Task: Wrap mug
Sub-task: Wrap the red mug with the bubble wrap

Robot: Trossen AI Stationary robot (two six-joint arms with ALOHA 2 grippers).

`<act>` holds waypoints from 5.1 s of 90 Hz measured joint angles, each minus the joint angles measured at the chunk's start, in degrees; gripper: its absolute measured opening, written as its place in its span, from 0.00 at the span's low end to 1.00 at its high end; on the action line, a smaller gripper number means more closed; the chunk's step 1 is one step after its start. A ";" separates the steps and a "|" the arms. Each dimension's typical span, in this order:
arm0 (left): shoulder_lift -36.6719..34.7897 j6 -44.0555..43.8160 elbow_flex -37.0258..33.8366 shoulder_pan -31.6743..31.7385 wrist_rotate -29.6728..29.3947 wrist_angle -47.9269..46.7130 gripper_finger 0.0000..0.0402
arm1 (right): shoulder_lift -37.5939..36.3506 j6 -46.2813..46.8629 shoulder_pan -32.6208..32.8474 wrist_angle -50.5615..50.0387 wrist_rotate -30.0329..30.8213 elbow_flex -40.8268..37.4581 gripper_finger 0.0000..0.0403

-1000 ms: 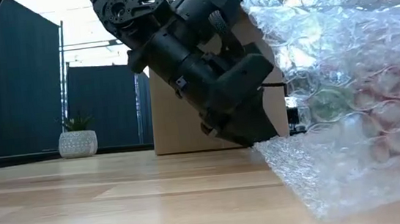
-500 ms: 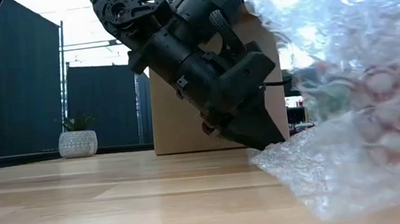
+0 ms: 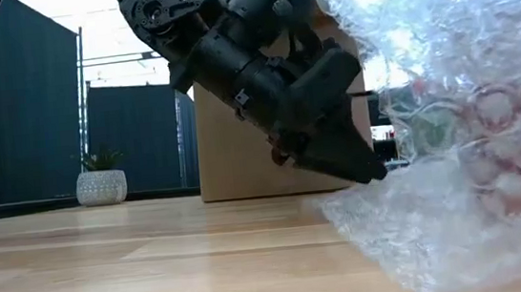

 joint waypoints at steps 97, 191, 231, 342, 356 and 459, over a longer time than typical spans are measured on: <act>3.18 1.29 0.48 0.84 0.70 -0.95 0.34 | 0.02 -3.95 0.00 -3.98 -5.19 0.00 0.10; 2.43 -1.22 0.17 1.81 1.21 -3.52 0.34 | 0.09 9.92 5.34 -3.14 -15.51 -0.04 0.12; -5.69 -1.84 0.03 0.71 1.51 -10.83 0.34 | 0.07 13.06 5.16 -3.16 -15.04 -0.02 0.34; -6.10 -4.56 0.15 -1.74 7.33 -7.20 0.00 | 0.00 16.44 5.16 -3.16 -14.55 -0.02 0.36; -6.86 -4.32 0.04 -2.76 7.35 -6.65 0.00 | 0.00 16.21 5.16 -3.19 -14.45 -0.02 0.36; -10.80 -1.71 0.24 -4.58 7.92 -6.42 0.00 | -8.94 15.62 4.85 -3.03 -14.82 0.00 0.58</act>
